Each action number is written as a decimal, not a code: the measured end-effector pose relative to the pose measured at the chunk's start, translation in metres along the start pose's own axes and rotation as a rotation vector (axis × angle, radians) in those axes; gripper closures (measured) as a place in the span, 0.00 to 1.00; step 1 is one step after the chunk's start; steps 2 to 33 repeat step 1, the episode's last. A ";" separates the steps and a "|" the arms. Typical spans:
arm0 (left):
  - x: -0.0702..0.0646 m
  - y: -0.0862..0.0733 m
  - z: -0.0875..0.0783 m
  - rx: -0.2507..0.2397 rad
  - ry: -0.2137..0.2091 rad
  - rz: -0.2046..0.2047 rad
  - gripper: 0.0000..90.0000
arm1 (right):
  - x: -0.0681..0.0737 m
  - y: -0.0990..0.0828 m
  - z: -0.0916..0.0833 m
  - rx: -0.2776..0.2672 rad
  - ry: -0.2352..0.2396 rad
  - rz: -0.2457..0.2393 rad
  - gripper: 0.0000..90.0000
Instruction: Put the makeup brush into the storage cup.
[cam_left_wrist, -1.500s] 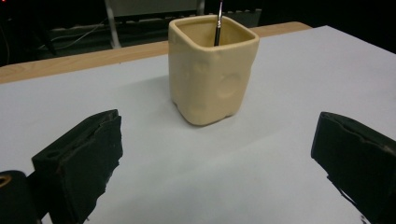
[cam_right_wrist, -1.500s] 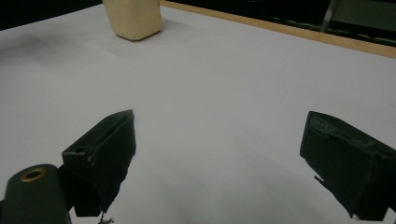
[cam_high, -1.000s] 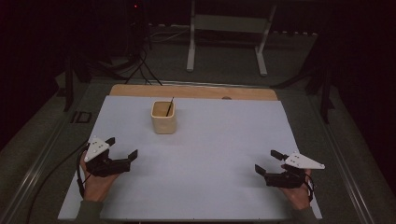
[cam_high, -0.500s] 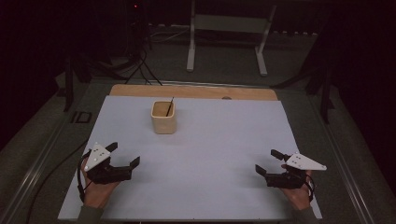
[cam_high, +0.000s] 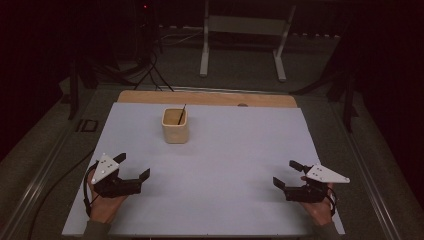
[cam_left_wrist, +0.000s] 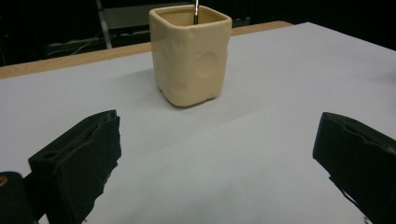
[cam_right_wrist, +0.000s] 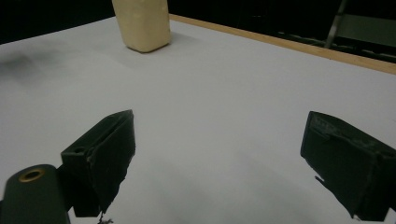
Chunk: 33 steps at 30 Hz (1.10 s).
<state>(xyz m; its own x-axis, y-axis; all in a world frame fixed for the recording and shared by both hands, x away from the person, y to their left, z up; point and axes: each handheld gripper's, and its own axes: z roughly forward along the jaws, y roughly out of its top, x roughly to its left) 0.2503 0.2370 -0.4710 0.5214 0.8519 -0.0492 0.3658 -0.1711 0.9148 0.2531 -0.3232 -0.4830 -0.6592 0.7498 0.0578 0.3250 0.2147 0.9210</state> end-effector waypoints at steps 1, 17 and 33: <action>0.000 0.000 0.000 0.002 -0.002 0.003 0.02 | 0.000 0.000 0.000 -0.001 0.001 -0.001 0.11; 0.000 0.000 0.000 0.002 -0.002 0.003 0.02 | 0.000 0.000 0.000 -0.001 0.001 -0.001 0.11; 0.000 0.000 0.000 0.002 -0.002 0.003 0.02 | 0.000 0.000 0.000 -0.001 0.001 -0.001 0.11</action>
